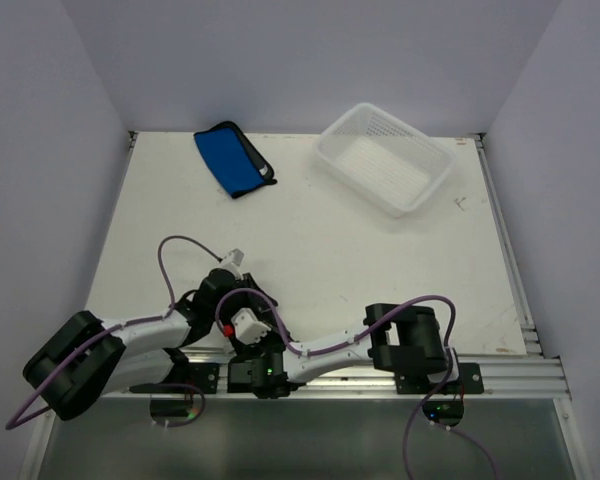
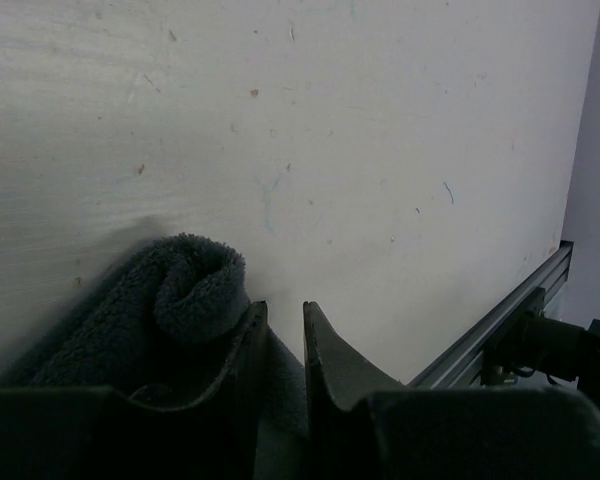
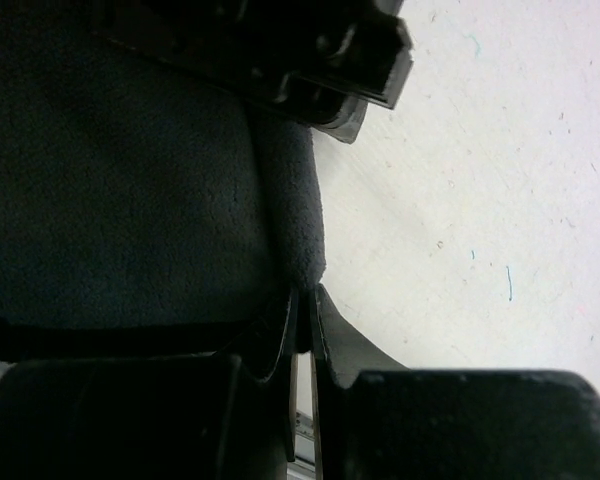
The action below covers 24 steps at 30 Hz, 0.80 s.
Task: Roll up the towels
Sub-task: Roll the towel
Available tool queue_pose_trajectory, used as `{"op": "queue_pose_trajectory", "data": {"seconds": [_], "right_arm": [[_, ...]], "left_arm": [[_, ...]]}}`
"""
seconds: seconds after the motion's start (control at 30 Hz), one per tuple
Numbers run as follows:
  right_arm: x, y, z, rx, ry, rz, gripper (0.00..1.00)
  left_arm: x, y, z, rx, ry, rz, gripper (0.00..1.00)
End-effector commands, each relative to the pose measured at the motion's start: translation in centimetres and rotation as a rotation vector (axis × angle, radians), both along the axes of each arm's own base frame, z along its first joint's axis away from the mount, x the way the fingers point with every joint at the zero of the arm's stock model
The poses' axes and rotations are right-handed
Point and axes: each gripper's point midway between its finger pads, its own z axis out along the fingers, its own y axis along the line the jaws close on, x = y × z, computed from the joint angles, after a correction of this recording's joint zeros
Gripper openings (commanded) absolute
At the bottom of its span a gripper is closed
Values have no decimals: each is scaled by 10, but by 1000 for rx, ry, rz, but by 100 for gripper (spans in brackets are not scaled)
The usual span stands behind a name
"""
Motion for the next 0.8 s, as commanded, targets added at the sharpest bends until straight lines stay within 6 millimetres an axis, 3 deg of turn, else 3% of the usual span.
{"op": "queue_pose_trajectory", "data": {"seconds": [0.0,0.07,0.17,0.27,0.4,0.47,0.5,0.53,0.6,0.63,0.7,0.73,0.77], "right_arm": [[0,8,15,42,-31,-12,7],[-1,6,17,55,-25,-18,23],[-3,6,23,89,-8,-21,37],[-4,3,35,148,13,-31,43],[-7,-1,54,271,48,-42,46],[-8,-12,54,315,67,-67,47],[-9,-14,64,367,82,-68,47],[-10,-27,55,363,97,-63,47],[-15,-23,65,488,150,-47,47],[-13,-32,55,488,165,-53,46],[-16,-27,59,603,251,-60,42],[-12,-36,46,606,282,-81,40],[-12,-25,50,703,325,-82,37]], "left_arm": [[-5,19,-16,29,6,87,25],[-5,22,-18,39,5,99,25],[-8,29,-26,76,22,106,25],[-11,31,-32,80,38,112,25],[-12,31,-35,85,40,112,25],[-12,32,-36,88,42,113,25],[-12,32,-36,90,43,112,25],[-12,33,-37,92,44,113,25],[-12,33,-37,93,43,113,25],[-12,33,-37,94,42,115,25],[-12,34,-38,99,42,114,25],[-12,34,-38,98,43,117,25],[-12,35,-38,100,43,118,25]]}}
